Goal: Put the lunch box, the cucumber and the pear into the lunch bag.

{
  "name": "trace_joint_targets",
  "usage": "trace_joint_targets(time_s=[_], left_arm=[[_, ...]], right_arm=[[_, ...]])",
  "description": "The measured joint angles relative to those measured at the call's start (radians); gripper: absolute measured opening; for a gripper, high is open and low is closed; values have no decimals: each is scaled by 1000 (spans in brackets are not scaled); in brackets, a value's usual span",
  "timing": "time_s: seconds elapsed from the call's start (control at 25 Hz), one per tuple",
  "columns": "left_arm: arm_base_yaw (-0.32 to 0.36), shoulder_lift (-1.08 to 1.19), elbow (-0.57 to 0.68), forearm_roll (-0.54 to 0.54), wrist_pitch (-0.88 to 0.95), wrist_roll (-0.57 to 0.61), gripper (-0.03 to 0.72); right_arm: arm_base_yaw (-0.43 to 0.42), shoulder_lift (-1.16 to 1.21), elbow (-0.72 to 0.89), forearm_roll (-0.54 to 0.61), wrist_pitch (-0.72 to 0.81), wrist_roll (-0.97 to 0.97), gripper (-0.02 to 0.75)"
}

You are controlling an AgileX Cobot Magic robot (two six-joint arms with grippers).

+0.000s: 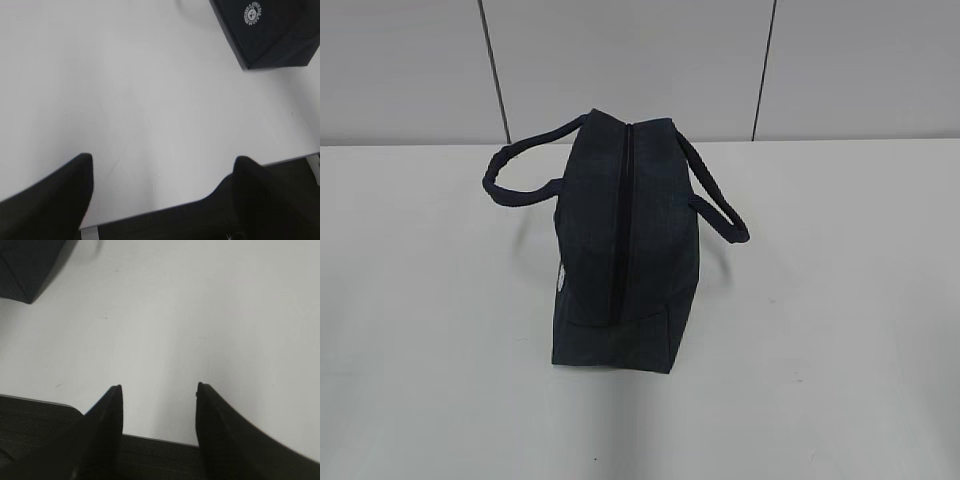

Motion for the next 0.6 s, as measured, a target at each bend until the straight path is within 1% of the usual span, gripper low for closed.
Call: trace_joint_targets(time_s=[0.16,0.6], left_arm=[[0,0,32,0,-66,0,561],[0,0,40,-1,-82,0,560]], right_arm=[[0,0,2,-1,-7,0,354],[0,0,4,-1,-7,-2,353]])
